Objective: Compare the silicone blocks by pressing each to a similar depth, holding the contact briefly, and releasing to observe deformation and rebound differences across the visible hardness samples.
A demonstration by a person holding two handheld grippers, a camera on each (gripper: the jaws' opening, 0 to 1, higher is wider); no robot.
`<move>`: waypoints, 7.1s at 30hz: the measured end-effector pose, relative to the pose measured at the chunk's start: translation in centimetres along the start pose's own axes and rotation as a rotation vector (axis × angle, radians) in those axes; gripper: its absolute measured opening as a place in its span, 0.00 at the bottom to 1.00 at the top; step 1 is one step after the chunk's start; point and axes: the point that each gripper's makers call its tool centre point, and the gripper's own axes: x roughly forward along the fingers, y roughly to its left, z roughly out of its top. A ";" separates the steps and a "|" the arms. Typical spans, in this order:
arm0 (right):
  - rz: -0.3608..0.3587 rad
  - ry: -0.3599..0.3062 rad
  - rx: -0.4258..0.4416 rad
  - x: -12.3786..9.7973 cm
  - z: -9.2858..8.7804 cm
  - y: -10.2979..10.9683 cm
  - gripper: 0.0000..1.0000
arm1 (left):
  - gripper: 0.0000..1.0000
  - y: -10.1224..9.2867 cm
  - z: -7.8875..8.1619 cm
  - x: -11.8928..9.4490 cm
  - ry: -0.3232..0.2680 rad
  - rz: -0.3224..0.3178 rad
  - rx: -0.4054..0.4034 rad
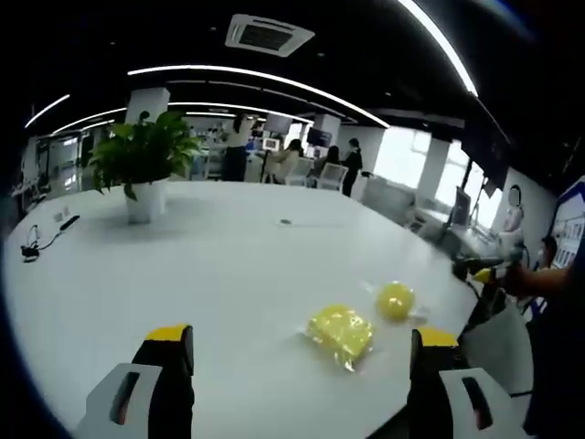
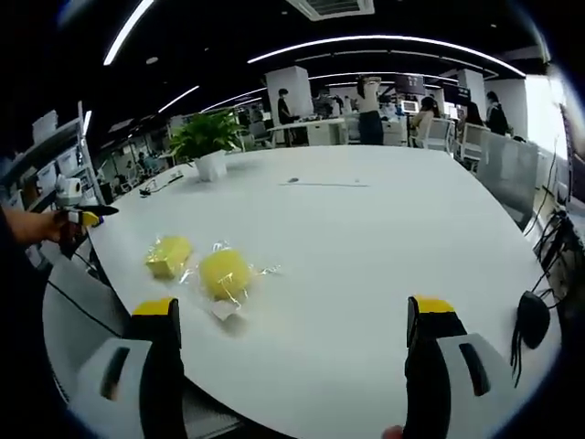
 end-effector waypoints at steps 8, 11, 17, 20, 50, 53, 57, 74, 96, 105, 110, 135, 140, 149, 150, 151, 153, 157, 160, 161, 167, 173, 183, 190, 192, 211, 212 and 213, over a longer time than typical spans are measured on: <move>-0.003 0.005 0.013 -0.1 -0.3 -0.3 0.97 | 1.00 -0.1 0.1 0.1 0.004 -0.011 -0.011; -0.003 0.002 0.013 0.0 -0.3 -0.2 0.97 | 1.00 0.0 0.0 0.1 0.014 -0.009 -0.011; 0.011 0.007 0.007 0.0 -0.3 0.1 0.97 | 1.00 -0.3 0.1 0.2 0.019 -0.013 -0.005; -0.004 -0.001 0.022 -0.1 -0.4 -0.5 0.97 | 1.00 -0.3 0.0 0.3 0.023 -0.017 -0.008; 0.009 0.017 -0.002 -0.9 -0.8 0.8 0.97 | 1.00 0.2 -0.7 1.3 0.026 -0.033 -0.067; -0.001 0.014 0.010 -1.1 -0.9 0.6 0.97 | 1.00 0.0 -0.5 1.7 0.024 -0.042 -0.075; -0.001 0.035 -0.001 -1.0 -1.1 0.5 0.97 | 1.00 0.2 -0.2 2.3 0.039 -0.051 -0.083; 0.019 0.027 0.010 0.0 -0.4 0.9 0.97 | 0.91 0.4 -2.0 6.1 0.184 -0.127 -0.322; 0.045 0.061 0.024 0.3 -1.6 1.3 0.97 | 0.58 0.2 -4.1 11.3 0.191 -0.218 -0.552; 0.060 0.086 0.019 0.3 -2.3 1.5 0.97 | 0.33 -0.4 -5.2 12.2 0.240 -0.248 -0.682; 0.058 0.092 0.014 0.0 -2.4 1.4 0.97 | 0.23 -0.3 -5.8 13.0 0.262 -0.238 -0.715; 0.074 0.104 0.036 1.2 -2.8 1.9 0.97 | 0.00 -4.9 -1.1 11.5 0.212 -0.312 -0.536; 0.080 0.089 0.041 1.3 -2.5 2.1 0.97 | 0.00 -5.0 -0.1 10.8 0.204 -0.267 -0.380; 0.098 0.065 0.014 0.9 -1.9 2.7 0.97 | 0.00 -7.0 3.4 9.1 0.092 -0.300 -0.269; 0.097 0.047 0.019 0.8 -1.6 2.7 0.97 | 0.00 -7.2 3.6 8.9 0.086 -0.303 -0.254; 0.108 0.002 0.062 0.7 -0.7 2.9 0.97 | 0.00 -7.0 3.7 8.7 0.090 -0.283 -0.251; 0.108 -0.023 0.095 0.4 -0.1 2.6 0.97 | 0.00 -6.3 4.4 8.8 0.066 -0.258 -0.225; 0.101 -0.042 0.079 0.1 0.3 2.4 0.97 | 0.00 -5.9 6.4 8.7 0.027 -0.230 -0.201; 0.103 -0.071 0.053 -0.1 0.9 2.4 0.97 | 0.00 -6.0 8.3 8.3 -0.021 -0.241 -0.152; 0.104 -0.126 0.018 -0.1 1.8 2.4 0.97 | 0.00 -6.2 9.1 8.0 -0.038 -0.247 -0.132; 0.132 -0.177 -0.016 -0.4 3.1 3.2 0.97 | 0.00 -7.5 12.5 6.9 -0.091 -0.288 -0.102; 0.158 -0.191 -0.018 -0.8 4.3 3.9 0.97 | 0.00 -9.5 16.1 5.5 -0.140 -0.332 -0.028; 0.196 -0.217 -0.029 -1.1 6.3 4.9 0.97 | 0.00 -12.5 20.4 4.1 -0.147 -0.450 0.032; 0.230 -0.243 -0.072 -1.1 8.8 5.8 0.97 | 0.00 -14.5 23.6 2.5 -0.200 -0.500 0.040; 0.239 -0.259 -0.076 -1.1 9.7 6.0 0.97 | 0.00 -15.5 24.7 1.9 -0.211 -0.517 0.068; 0.408 -0.309 -0.154 0.0 16.2 10.1 0.97 | 0.00 -21.2 31.5 -0.8 -0.283 -0.691 0.110; 0.414 -0.308 -0.162 0.0 16.2 10.4 0.97 | 0.00 -21.6 31.8 -1.0 -0.289 -0.699 0.116; 0.424 -0.308 -0.175 -0.1 16.3 10.7 0.97 | 0.00 -22.0 32.0 -1.1 -0.292 -0.703 0.119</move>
